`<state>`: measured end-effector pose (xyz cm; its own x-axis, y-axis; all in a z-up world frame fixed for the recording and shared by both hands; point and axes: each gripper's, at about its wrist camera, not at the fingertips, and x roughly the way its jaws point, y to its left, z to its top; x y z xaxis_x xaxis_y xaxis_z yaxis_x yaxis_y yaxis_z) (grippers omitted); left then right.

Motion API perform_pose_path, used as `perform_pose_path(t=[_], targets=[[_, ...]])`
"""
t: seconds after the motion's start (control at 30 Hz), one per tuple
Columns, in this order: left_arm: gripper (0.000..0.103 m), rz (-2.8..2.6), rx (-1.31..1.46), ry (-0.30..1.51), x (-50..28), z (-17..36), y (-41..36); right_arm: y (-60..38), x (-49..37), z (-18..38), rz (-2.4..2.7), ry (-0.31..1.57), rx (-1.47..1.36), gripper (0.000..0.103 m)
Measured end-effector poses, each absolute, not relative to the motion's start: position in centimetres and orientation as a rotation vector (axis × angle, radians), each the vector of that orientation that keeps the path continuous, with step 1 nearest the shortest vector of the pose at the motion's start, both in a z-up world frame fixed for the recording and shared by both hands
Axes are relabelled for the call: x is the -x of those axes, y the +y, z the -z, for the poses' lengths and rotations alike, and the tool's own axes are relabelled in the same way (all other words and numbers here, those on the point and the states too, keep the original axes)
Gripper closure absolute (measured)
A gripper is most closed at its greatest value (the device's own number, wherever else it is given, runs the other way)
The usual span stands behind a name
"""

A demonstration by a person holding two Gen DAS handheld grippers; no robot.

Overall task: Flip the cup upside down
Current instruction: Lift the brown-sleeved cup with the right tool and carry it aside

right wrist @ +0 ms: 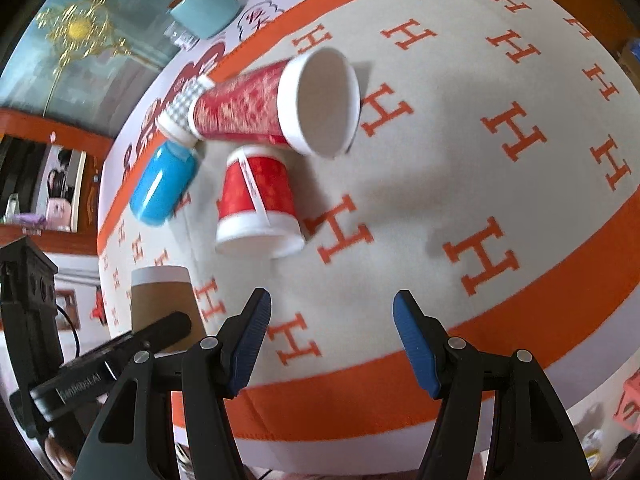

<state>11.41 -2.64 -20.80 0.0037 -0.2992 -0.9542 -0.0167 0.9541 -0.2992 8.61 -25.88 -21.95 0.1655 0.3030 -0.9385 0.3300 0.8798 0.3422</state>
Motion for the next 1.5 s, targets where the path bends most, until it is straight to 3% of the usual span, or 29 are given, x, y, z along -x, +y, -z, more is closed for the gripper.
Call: perform_pose_path(t=[0.33, 0.4, 0.47, 0.53, 1.03, 1.27, 1.5], targets=[[0.042, 0.118, 0.309, 1.569, -8.0, 24.8, -3.8, -26.5, -4.7, 23.6, -0.032, 1.483, -0.470, 0.037], [0.036, 0.104, 0.316, 1.569, -7.7, 25.0, -3.8, -26.8, -4.2, 23.8, -0.036, 1.490, -0.466, 0.037], [0.023, 0.093, 0.327, 1.561, -7.6, 24.8, -3.8, -27.1, -3.9, 24.0, -0.040, 1.495, -0.460, 0.037], [0.022, 0.082, 0.332, 1.541, -7.4, 24.2, -3.6, -27.2, -3.5, 23.9, -0.046, 1.497, -0.449, 0.037], [0.022, 0.097, 0.322, 1.444, -5.1, 17.4, -0.1, -25.7, -2.8, 21.1, -0.144, 1.482, -0.432, 0.037], [0.021, 0.047, 0.154, 1.316, -2.8, 13.0, 3.8, -22.8, -3.5, 19.2, -0.244, 1.485, -0.435, 0.036], [0.021, -0.021, 0.163, 1.329, -2.9, 14.4, 7.7, -19.3, -5.7, 18.9, -0.317, 1.529, -0.446, 0.033]])
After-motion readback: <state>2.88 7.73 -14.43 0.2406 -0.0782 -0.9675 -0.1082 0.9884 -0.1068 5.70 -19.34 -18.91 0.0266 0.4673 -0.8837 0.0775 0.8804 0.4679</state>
